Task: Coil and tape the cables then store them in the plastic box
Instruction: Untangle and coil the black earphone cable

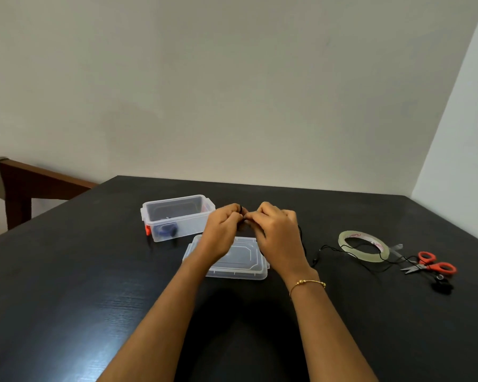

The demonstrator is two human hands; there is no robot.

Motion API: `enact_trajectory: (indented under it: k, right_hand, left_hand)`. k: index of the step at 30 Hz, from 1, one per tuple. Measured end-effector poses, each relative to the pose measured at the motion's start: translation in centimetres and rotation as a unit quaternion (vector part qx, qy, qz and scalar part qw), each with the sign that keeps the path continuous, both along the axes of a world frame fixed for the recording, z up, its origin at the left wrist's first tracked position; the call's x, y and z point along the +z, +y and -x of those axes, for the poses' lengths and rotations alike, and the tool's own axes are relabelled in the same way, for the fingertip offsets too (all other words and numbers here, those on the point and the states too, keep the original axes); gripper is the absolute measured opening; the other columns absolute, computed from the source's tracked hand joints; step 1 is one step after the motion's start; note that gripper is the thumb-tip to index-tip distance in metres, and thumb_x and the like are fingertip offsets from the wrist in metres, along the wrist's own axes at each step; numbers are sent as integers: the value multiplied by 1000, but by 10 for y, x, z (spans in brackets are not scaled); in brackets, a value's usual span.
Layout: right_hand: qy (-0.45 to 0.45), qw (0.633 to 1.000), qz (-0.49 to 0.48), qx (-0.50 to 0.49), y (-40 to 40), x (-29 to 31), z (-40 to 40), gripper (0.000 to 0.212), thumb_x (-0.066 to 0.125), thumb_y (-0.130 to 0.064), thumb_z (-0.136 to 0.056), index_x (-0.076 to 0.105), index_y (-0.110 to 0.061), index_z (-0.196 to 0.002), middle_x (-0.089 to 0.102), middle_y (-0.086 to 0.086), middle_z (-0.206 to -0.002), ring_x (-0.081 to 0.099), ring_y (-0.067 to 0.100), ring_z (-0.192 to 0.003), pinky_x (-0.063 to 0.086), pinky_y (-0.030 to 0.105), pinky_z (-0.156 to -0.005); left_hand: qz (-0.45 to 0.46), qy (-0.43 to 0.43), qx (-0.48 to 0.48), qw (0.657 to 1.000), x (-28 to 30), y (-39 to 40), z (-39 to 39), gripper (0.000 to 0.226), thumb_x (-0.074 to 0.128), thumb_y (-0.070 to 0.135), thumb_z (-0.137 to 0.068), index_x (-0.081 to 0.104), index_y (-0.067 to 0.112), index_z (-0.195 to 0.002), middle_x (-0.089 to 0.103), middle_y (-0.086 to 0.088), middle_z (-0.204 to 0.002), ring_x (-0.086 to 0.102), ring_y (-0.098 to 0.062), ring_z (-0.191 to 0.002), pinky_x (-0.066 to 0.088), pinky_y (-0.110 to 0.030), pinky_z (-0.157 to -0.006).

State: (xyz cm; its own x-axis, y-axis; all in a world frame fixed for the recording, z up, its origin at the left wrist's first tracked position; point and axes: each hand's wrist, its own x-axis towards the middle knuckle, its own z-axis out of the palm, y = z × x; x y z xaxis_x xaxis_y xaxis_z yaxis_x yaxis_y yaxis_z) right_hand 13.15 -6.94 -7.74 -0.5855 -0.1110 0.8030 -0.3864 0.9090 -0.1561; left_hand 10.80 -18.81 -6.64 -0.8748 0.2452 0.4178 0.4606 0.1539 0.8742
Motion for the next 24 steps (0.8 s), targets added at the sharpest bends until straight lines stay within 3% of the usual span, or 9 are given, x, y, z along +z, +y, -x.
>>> enact_trajectory:
  k: [5,8,11,13,15,18,20,24]
  right_hand:
    - [-9,999,34,14,4,0,-1,26,51,-24,-87,70,-8,-94,56,6,-72,54,16,-55,52,28,-48]
    - [13,1000,26,-7,9,0,0,31,45,-31,-88,70,-13,-94,59,3,-70,56,16,-58,47,28,-54]
    - [21,999,49,-9,13,0,2,19,58,-27,-84,69,-12,-89,67,2,-74,62,17,-65,46,29,-65]
    - [16,998,58,6,17,-1,3,15,60,-23,-83,68,-11,-85,66,3,-74,62,17,-65,49,32,-64]
    - [-5,995,89,44,18,-3,4,16,57,-20,-86,69,-9,-87,65,5,-75,60,16,-66,50,33,-61]
    - [-39,987,132,80,17,-4,7,17,56,-14,-89,70,-7,-96,63,7,-81,55,13,-72,43,17,-62]
    - [-56,986,136,75,18,-4,8,18,55,-14,-90,69,-8,-100,65,7,-84,56,15,-78,42,18,-65]
    - [-140,969,169,114,17,-5,6,22,52,-23,-92,69,-9,-94,66,4,-72,60,12,-65,49,21,-63]
  left_hand:
    - [29,-77,-102,991,1,-8,2,27,33,12,-100,54,10,-82,45,-3,-63,37,-4,-47,32,-13,-43]
    - [8,-121,-132,984,5,-10,-1,26,33,14,-100,54,8,-86,47,-3,-65,37,-4,-48,34,-13,-44]
    - [34,-170,-160,972,6,-10,-4,28,35,17,-99,54,11,-80,45,-2,-62,34,-6,-48,30,-13,-42]
    - [33,-202,-197,959,6,-9,-7,28,35,16,-99,57,12,-82,43,0,-60,32,-4,-46,29,-13,-41]
    - [-8,-238,-234,943,6,-11,-8,30,34,13,-99,60,10,-86,41,2,-58,30,-4,-46,26,-13,-40]
    - [-54,-289,-260,920,6,-17,-6,33,33,11,-98,65,7,-91,43,0,-60,32,-6,-49,27,-15,-43]
    - [-85,-312,-273,906,6,-19,-5,33,35,11,-95,67,3,-95,45,-1,-59,34,-6,-49,30,-15,-42]
    - [-196,-334,-308,869,10,-19,-8,38,39,28,-89,67,5,-77,44,-1,-55,35,-5,-45,29,-13,-38]
